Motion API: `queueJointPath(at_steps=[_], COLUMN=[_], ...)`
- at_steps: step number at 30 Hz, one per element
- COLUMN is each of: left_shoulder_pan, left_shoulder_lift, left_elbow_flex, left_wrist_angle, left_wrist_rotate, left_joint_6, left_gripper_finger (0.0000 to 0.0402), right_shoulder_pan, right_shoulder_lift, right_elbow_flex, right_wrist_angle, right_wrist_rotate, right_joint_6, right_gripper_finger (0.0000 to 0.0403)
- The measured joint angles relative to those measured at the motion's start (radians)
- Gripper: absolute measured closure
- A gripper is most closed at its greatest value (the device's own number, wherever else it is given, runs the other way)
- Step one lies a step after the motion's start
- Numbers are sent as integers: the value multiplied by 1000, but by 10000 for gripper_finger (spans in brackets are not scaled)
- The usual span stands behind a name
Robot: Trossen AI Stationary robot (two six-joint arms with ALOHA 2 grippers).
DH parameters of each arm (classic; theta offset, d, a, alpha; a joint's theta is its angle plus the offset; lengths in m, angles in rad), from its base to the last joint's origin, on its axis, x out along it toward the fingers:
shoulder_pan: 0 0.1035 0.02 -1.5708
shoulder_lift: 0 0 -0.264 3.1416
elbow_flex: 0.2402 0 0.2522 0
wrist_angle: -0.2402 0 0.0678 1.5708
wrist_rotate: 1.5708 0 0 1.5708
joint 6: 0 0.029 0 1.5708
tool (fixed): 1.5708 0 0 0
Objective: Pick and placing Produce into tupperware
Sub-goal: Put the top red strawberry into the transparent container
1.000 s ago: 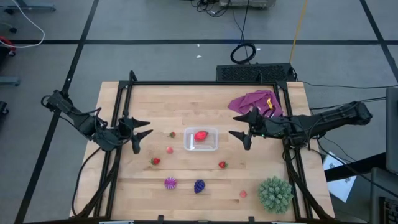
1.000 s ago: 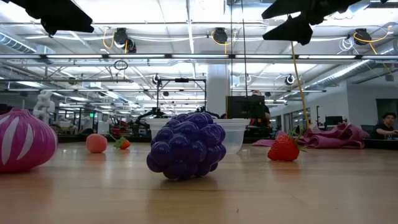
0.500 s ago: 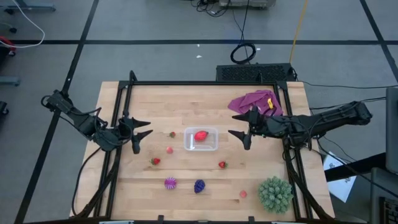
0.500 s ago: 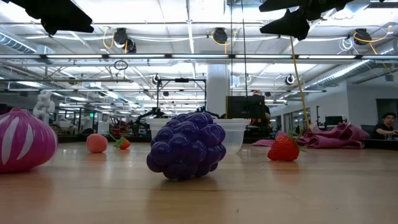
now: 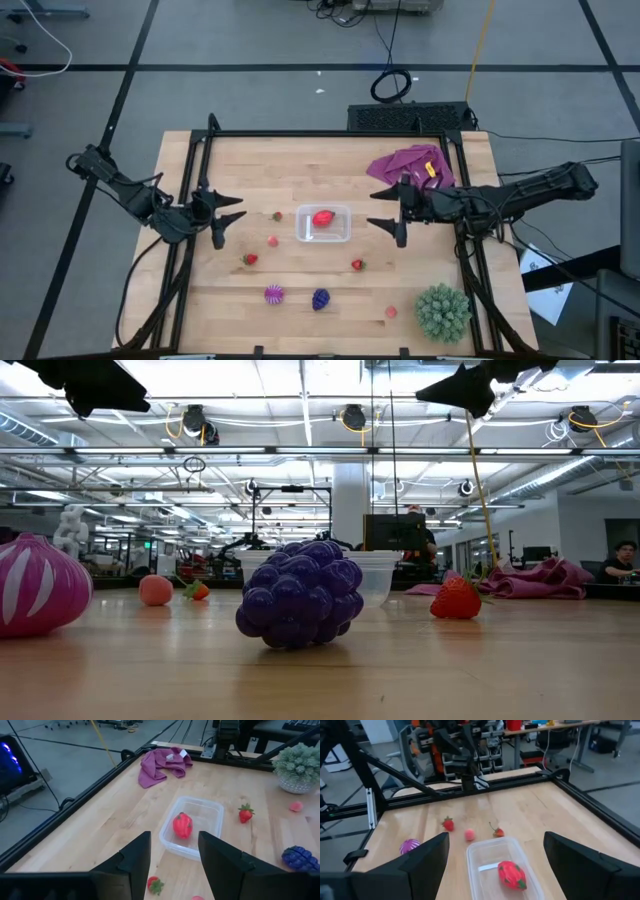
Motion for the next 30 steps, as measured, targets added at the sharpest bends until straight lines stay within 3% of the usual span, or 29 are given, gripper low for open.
queueJointPath(at_steps=[5,18,30], left_shoulder_pan=[32,263,519], left_shoulder_lift=[44,313,457], left_elbow_flex=[0,0,0], left_wrist_angle=[-4,14,105], left_wrist_rotate=[2,197,552], left_joint_6=[-28,-56,53], left_gripper_finger=[231,231,231], right_shoulder_pan=[3,3,36], right_shoulder_lift=[0,0,0], right_elbow_flex=[0,0,0], right_wrist_angle=[16,24,24], right_wrist_rotate=[0,0,0], right_joint_6=[-21,-21,-21], right_gripper_finger=[86,86,86])
